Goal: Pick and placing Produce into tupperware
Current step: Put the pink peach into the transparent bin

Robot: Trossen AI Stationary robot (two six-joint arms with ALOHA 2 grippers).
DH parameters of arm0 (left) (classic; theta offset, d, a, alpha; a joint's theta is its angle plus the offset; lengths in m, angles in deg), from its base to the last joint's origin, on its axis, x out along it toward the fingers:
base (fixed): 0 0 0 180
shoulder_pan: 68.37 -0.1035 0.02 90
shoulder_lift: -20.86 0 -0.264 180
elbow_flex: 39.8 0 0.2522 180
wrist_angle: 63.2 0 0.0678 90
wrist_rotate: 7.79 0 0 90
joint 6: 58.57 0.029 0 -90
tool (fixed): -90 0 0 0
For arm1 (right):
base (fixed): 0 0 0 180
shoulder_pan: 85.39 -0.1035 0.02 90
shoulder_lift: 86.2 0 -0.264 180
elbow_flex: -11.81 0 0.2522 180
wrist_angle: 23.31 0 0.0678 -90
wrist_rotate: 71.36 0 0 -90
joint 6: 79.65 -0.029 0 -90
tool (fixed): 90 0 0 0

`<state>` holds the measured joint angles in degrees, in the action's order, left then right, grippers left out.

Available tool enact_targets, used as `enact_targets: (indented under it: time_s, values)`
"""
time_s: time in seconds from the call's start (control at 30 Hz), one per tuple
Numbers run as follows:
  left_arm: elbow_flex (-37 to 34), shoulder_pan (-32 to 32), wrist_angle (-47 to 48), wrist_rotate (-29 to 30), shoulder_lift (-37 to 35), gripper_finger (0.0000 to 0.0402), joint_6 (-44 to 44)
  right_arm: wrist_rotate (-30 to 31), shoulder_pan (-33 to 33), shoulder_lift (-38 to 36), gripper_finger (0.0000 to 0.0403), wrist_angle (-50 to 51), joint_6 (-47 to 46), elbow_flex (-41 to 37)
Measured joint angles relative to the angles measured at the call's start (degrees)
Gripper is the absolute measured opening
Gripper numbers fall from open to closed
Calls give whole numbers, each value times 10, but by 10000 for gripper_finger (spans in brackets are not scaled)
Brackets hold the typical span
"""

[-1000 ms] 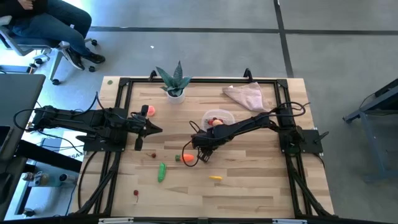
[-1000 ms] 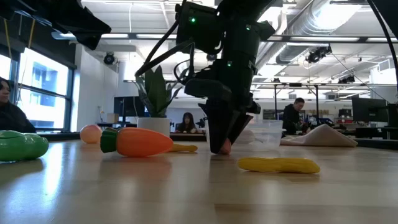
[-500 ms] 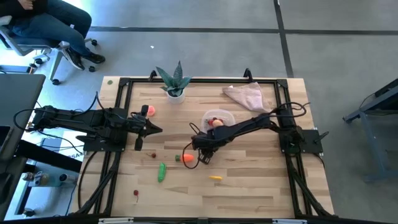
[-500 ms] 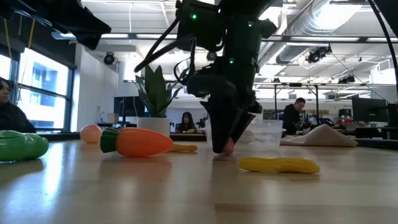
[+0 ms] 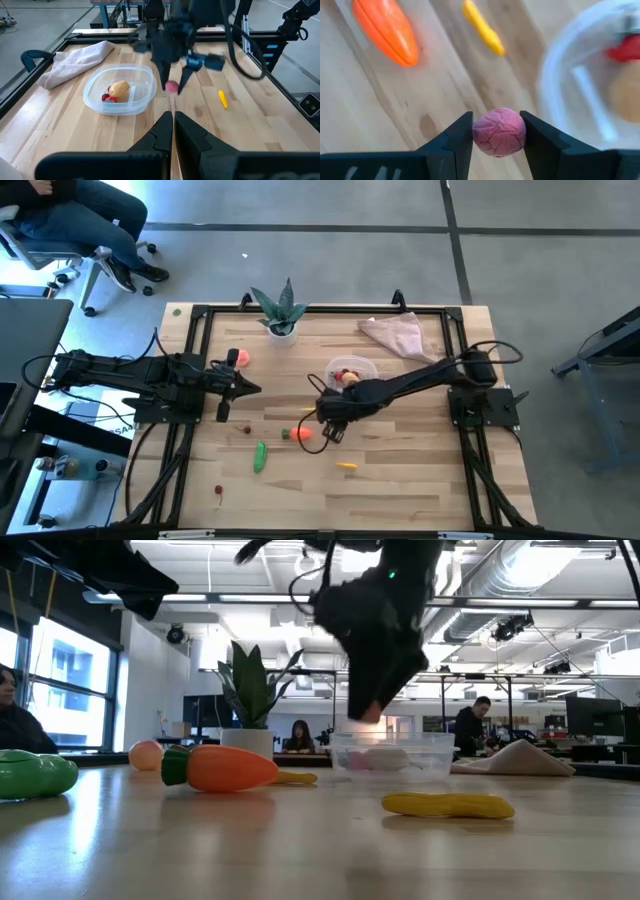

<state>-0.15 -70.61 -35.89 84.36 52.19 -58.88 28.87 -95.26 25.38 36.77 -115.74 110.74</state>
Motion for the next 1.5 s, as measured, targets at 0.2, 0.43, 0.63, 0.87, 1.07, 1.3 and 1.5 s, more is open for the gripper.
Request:
enact_targets:
  time_s: [0.2, 0.43, 0.63, 0.87, 1.07, 1.3, 1.5]
  values:
    - [0, 0, 0, 0, 0, 7, 0, 57, 15, -61, 137, 73, -13, 0]
    - [0, 0, 0, 0, 0, 7, 0, 61, 57, -90, 137, 109, -3, 0]
    - [0, 0, 0, 0, 0, 7, 0, 6, 115, -85, 137, 44, 50, -48]
    - [0, 0, 0, 0, 0, 7, 0, -73, 158, -85, 137, -83, 95, -123]
    - [0, 0, 0, 0, 0, 7, 0, -86, 159, -85, 137, -137, 117, -159]
    - [0, 0, 0, 0, 0, 7, 0, -97, 158, -85, 137, -163, 140, -161]
    - [0, 0, 0, 0, 0, 7, 0, -112, 158, -76, 137, -187, 157, -161]
